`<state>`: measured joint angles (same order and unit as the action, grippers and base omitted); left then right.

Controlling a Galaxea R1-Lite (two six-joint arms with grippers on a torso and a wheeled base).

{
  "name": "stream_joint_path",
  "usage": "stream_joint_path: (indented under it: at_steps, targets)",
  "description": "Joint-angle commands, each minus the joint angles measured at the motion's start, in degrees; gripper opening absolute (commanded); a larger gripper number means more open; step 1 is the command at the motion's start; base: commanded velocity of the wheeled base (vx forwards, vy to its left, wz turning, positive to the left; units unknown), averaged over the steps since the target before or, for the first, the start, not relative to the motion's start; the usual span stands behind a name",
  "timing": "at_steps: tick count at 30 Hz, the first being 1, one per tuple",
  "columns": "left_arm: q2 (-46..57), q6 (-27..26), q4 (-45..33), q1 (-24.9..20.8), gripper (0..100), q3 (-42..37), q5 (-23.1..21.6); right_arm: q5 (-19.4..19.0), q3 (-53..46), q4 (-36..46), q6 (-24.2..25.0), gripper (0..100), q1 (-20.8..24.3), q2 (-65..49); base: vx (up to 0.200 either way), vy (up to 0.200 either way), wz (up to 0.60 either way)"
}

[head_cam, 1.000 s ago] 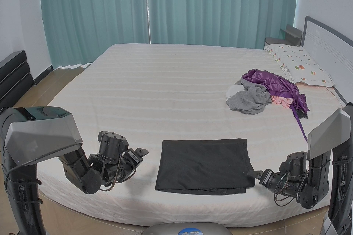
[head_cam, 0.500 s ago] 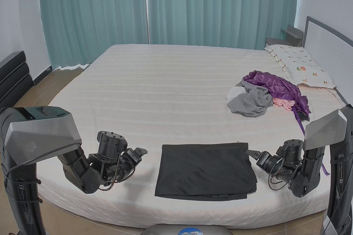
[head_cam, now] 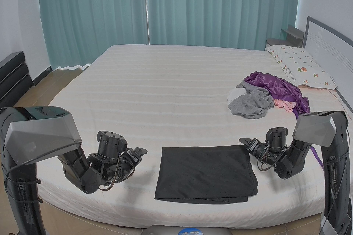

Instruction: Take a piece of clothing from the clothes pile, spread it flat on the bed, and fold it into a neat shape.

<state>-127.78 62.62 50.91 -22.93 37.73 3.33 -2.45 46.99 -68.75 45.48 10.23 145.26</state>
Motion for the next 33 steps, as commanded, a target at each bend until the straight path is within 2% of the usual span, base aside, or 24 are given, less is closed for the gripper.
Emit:
stream_joint_path:
  at_steps: [1,5,6,32,33]
  targets:
    - [-0.1,0.0,0.1,-0.1,100,0.0,0.0,1.1,6.1,3.3,0.0,100,0.1,2.4,0.000,0.000,0.00]
    - [-0.2,0.0,0.1,0.0,100,0.1,0.0,1.8,8.3,5.1,0.0,100,0.1,3.3,0.000,0.000,0.00]
    - [-0.2,0.0,0.1,-0.1,100,0.1,0.0,1.9,8.4,5.1,-0.1,0,0.1,3.3,0.000,0.000,0.00]
    - [-0.5,-0.2,0.1,-0.4,100,0.2,0.2,1.9,10.0,5.7,0.0,0,-1.4,3.8,0.000,0.000,0.00]
    - [-0.5,-0.2,0.1,-0.4,100,0.1,0.3,1.8,10.0,5.6,0.0,100,-1.4,3.8,0.000,0.000,0.00]
